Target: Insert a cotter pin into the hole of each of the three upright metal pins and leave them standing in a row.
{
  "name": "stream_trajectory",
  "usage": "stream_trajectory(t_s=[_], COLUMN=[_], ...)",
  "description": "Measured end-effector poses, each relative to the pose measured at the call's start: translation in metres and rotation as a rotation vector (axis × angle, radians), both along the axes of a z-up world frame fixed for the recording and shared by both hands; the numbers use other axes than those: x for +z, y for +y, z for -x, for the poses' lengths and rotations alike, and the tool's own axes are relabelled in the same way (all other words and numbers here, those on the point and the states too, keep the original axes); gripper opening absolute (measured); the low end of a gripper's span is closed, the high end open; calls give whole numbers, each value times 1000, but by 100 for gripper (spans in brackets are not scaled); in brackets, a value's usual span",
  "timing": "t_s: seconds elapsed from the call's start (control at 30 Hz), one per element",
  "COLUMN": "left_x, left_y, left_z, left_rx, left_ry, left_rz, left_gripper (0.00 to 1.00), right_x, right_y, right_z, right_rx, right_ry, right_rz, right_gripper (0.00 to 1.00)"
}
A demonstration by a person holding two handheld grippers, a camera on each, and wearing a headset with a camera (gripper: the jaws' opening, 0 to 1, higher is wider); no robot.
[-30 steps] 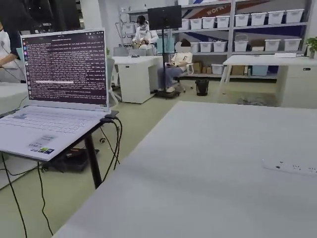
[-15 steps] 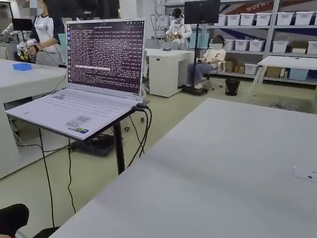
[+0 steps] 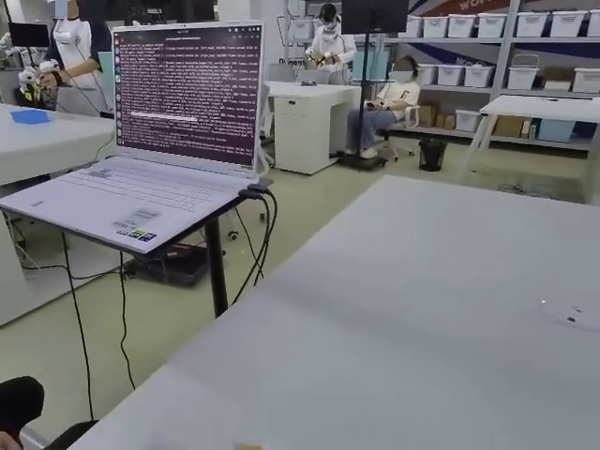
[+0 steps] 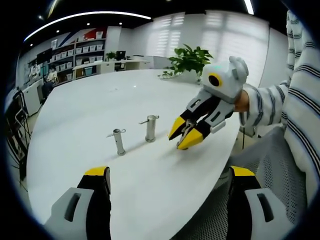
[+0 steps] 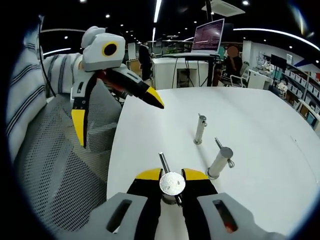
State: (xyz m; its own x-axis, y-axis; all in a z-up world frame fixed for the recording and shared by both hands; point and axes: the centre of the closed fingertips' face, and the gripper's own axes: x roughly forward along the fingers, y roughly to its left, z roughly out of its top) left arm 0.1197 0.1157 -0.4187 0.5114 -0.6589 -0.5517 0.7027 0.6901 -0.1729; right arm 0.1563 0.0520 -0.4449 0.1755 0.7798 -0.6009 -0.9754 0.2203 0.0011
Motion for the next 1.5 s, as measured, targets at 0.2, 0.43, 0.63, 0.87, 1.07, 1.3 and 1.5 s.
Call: stream_trajectory(t_s=[0.2, 0.43, 0.63, 0.87, 1.07, 1.3, 1.5], left_x=[2, 5, 3, 2, -3, -3, -4], left_y=[3, 8, 11, 12, 14, 15, 15], left_z=[-11, -17, -16, -18, -17, -19, -19], left_rx=[-4, -8, -11, -4, -2, 14, 14], left_ry=[-13, -29, -12, -11, 4, 13, 31], left_rz=[-2, 0, 3, 6, -15, -3, -2], left_gripper=[97, 96, 95, 93, 90, 89, 89], right_x=[5, 8, 10, 4, -5, -11, -13], right_y=[-26, -49, -64, -66, -62, -58, -55], right_z=[-9, -27, -49, -63, -74, -84, -86], right_rx=[-27, -67, -103, -80, -82, -109, -121], right_ry=[-16, -8, -38, -68, -47, -15, 13], right_rz=[-1, -7, 3, 35, 34, -2, -29], right_gripper=[9, 9, 9, 9, 10, 10, 10])
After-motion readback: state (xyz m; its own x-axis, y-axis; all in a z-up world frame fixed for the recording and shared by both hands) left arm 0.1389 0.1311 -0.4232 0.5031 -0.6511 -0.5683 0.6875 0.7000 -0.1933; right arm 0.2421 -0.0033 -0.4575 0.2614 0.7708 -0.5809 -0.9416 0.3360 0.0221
